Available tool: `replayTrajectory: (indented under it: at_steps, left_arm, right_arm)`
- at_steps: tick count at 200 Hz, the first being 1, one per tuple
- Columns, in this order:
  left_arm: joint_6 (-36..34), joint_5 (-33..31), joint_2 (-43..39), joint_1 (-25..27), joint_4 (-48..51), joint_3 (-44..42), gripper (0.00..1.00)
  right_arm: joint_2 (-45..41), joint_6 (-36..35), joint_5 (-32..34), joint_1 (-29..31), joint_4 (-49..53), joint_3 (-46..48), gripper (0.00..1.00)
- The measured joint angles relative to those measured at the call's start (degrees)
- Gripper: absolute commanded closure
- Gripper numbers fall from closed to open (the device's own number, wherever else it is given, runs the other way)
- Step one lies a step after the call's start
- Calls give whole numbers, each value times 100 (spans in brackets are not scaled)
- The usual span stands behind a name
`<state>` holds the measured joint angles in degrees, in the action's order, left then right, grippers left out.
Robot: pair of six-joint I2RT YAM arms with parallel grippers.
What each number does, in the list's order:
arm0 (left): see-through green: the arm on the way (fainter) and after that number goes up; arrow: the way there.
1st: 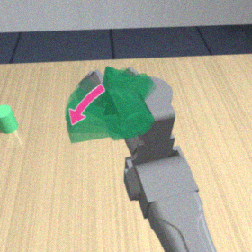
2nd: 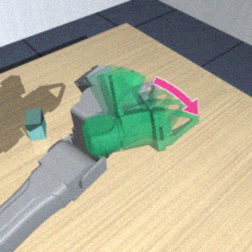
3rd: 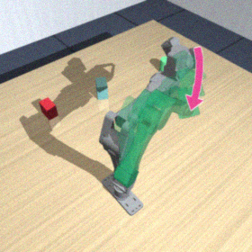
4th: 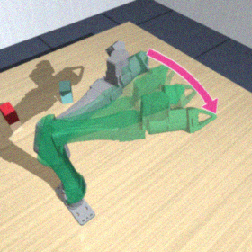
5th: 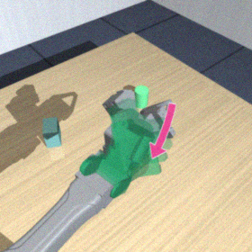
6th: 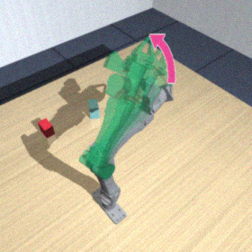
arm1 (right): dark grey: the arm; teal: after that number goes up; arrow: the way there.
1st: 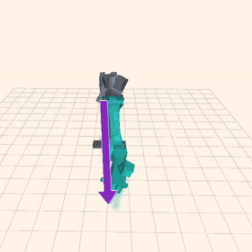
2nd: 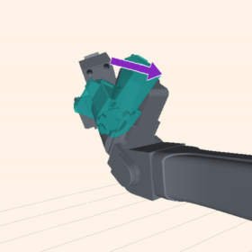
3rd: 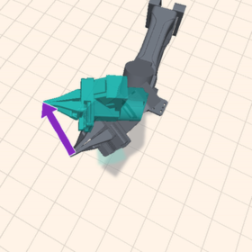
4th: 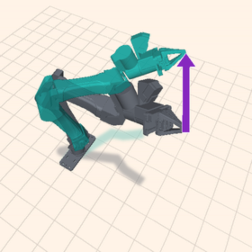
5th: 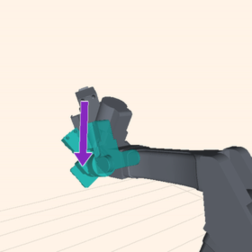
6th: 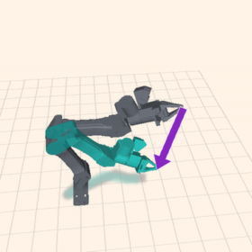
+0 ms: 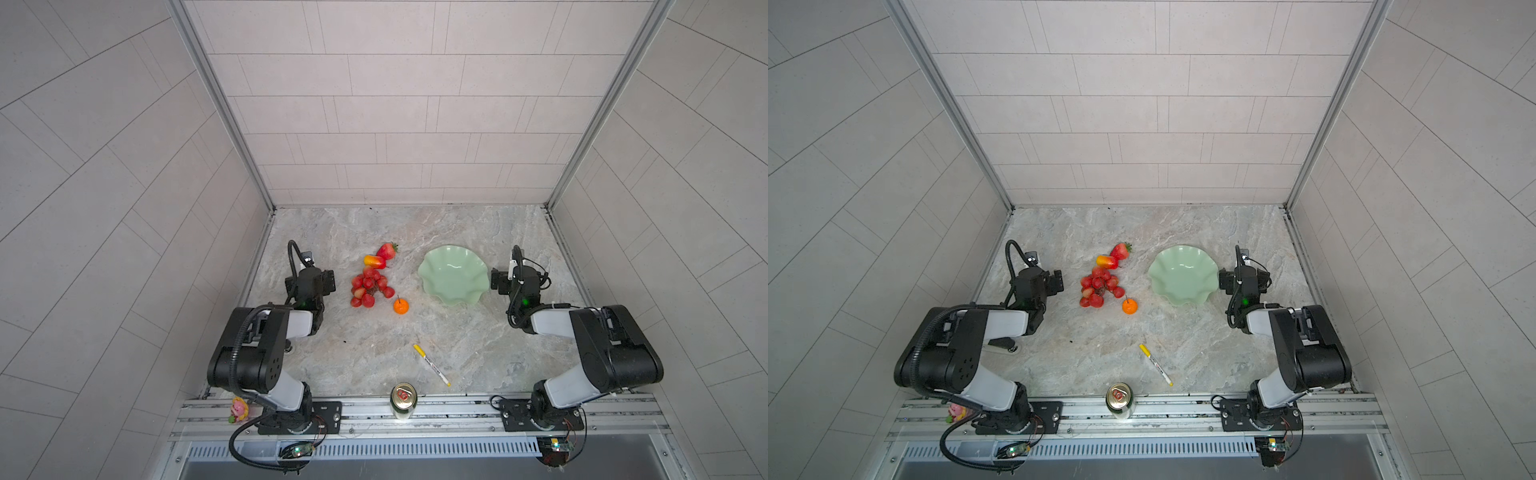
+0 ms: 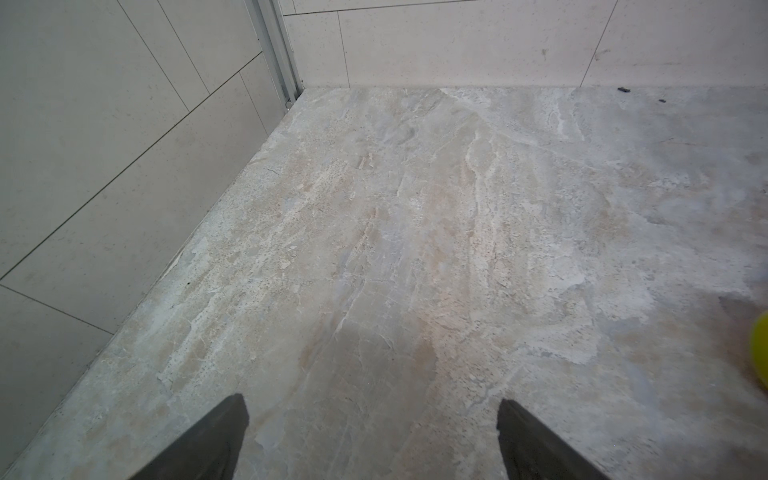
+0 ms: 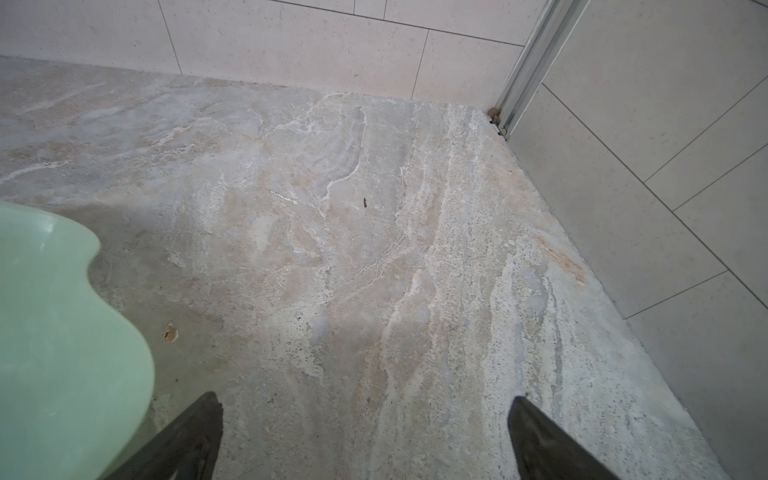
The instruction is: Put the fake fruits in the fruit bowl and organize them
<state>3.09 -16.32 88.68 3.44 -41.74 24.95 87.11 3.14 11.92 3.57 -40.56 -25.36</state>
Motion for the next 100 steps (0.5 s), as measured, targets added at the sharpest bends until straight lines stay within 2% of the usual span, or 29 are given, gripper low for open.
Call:
replayTrajectory:
  at_steps: [32, 45, 80, 100]
  left_arm:
    - [0, 0, 0, 0, 0, 0, 0]
    - [0, 0, 0, 0, 0, 0, 0]
    - [-7, 2, -2, 0, -2, 0, 0]
    - [-17, -24, -238, 0, 308, 42, 0]
  right_arm:
    - [-13, 4, 31, 2, 24, 0, 0]
    - [-229, 33, 125, 0, 481, -79, 0]
    - [-1792, 28, 197, 35, 2164, -885, 0]
    - [-2485, 17, -66, 116, 2883, -1604, 0]
